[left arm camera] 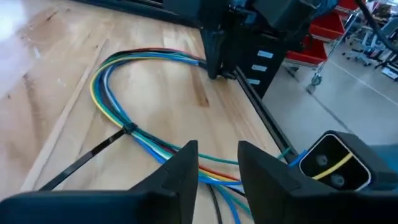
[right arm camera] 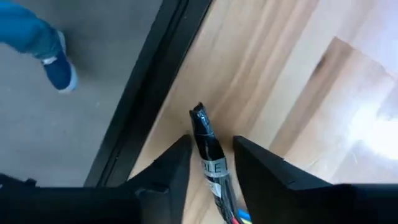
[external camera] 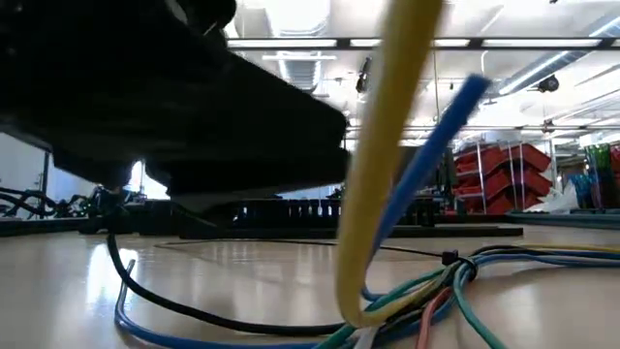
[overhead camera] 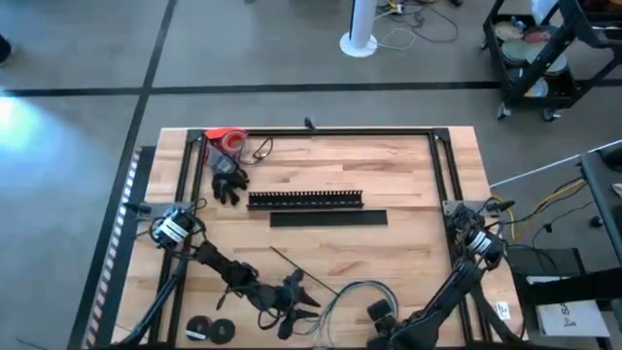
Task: Ziptie cables
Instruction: Put the ziptied cable wires into the black cable duct
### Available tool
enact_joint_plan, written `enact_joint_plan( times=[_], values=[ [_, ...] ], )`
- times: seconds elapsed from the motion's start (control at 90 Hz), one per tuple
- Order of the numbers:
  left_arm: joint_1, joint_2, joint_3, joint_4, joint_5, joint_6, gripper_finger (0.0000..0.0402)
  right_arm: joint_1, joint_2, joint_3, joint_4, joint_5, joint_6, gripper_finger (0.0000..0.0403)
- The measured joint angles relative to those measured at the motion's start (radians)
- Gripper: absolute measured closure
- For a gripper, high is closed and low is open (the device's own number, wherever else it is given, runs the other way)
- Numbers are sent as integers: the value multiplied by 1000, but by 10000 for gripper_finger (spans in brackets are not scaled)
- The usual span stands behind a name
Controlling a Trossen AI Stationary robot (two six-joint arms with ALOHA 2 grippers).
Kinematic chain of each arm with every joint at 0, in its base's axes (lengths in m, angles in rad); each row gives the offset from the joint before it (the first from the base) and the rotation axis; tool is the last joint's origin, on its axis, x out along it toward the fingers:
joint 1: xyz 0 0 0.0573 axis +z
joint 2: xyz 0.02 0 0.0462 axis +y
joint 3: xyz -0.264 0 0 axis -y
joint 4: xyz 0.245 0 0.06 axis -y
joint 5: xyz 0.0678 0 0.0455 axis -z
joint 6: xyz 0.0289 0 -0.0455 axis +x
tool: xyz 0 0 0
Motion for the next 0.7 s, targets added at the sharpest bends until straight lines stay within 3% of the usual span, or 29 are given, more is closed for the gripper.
enact_joint_plan(
  times=[0.133,0.289,0.422,0.578,0.7],
  values=[
    [-3,-84,1,-42,40,31,292,-38,-10,13,-10,-10,-9,386],
    [-8,-325,-28,-288,83,66,290,-103,-64,92,-12,116,-23,388],
    [-30,-546,-58,-460,52,117,295,-140,-129,194,-7,259,-125,396],
    [-80,-767,-123,-454,-10,253,295,-219,-200,336,-2,475,-288,398],
    [-104,-900,-224,-388,-109,355,284,-279,-240,431,33,540,-422,398]
  ],
)
